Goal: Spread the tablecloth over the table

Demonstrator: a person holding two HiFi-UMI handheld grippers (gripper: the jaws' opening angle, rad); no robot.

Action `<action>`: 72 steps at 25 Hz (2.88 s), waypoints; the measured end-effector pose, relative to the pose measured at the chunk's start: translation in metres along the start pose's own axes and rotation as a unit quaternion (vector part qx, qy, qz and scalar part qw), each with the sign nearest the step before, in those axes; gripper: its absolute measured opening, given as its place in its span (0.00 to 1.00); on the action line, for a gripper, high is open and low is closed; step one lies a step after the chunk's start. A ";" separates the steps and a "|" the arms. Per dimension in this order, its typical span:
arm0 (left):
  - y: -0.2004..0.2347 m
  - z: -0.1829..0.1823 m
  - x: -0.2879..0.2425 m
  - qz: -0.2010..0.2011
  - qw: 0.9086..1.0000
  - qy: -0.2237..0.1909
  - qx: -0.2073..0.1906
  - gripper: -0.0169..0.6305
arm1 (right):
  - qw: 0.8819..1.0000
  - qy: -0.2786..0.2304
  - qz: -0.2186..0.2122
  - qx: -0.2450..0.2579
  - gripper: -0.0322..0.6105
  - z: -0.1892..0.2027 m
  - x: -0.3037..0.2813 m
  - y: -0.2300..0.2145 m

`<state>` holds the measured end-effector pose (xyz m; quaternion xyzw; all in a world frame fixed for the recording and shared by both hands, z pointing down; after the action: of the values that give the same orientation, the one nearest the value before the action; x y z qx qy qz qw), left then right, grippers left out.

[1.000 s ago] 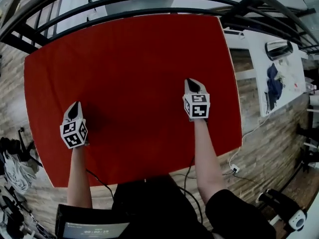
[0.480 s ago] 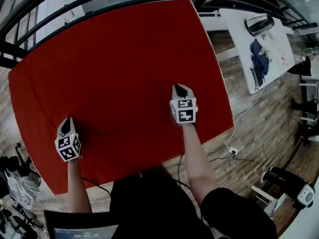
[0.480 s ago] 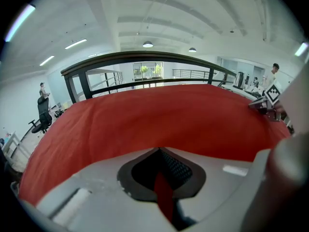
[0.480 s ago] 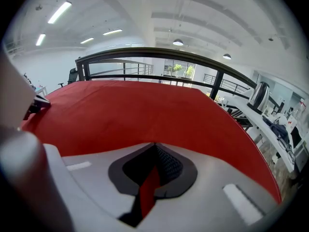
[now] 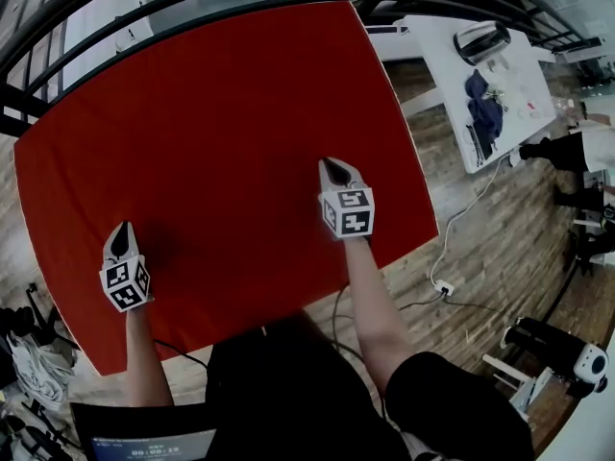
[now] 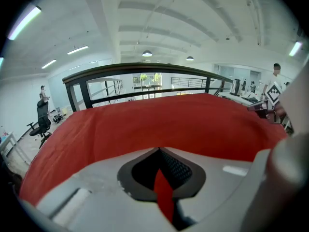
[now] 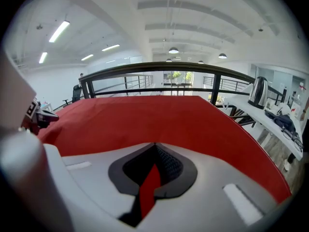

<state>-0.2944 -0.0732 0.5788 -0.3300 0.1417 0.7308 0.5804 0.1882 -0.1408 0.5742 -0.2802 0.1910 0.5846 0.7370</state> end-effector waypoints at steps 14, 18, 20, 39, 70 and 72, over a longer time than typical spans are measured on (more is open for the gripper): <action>-0.062 -0.106 0.096 0.070 0.984 -0.162 -0.003 0.04 | 0.984 -0.121 -0.122 -0.038 0.07 -0.077 0.147 0.140; -0.062 -0.131 0.134 0.057 0.978 -0.200 0.001 0.04 | 0.979 -0.135 -0.152 -0.013 0.07 -0.087 0.177 0.159; -0.065 -0.139 0.154 0.047 0.976 -0.213 0.010 0.04 | 0.976 -0.140 -0.169 0.001 0.07 -0.088 0.192 0.163; -0.182 -0.093 0.295 -0.055 0.974 -0.213 0.062 0.04 | 0.956 -0.141 -0.258 0.000 0.06 -0.012 0.307 0.108; -0.121 -0.059 0.364 -0.045 0.967 -0.248 0.039 0.04 | 0.961 -0.184 -0.206 -0.011 0.06 -0.012 0.368 0.149; -0.118 -0.058 0.362 -0.046 0.967 -0.247 0.038 0.04 | 0.962 -0.183 -0.203 -0.011 0.06 -0.013 0.367 0.149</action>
<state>-0.2039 0.1999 0.3220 -0.1231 0.0067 0.7564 0.6423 0.1341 0.1518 0.3128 -0.2089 -0.0142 0.4663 0.8595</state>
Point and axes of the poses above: the fingertips, and each gripper's own axes: x backward along the fingers, y to its left, z out of its underside, the point moved 2 cm from there along x, backward along the fingers, and after that the axes turned 11 degrees about -x, right-handed, at the moved point
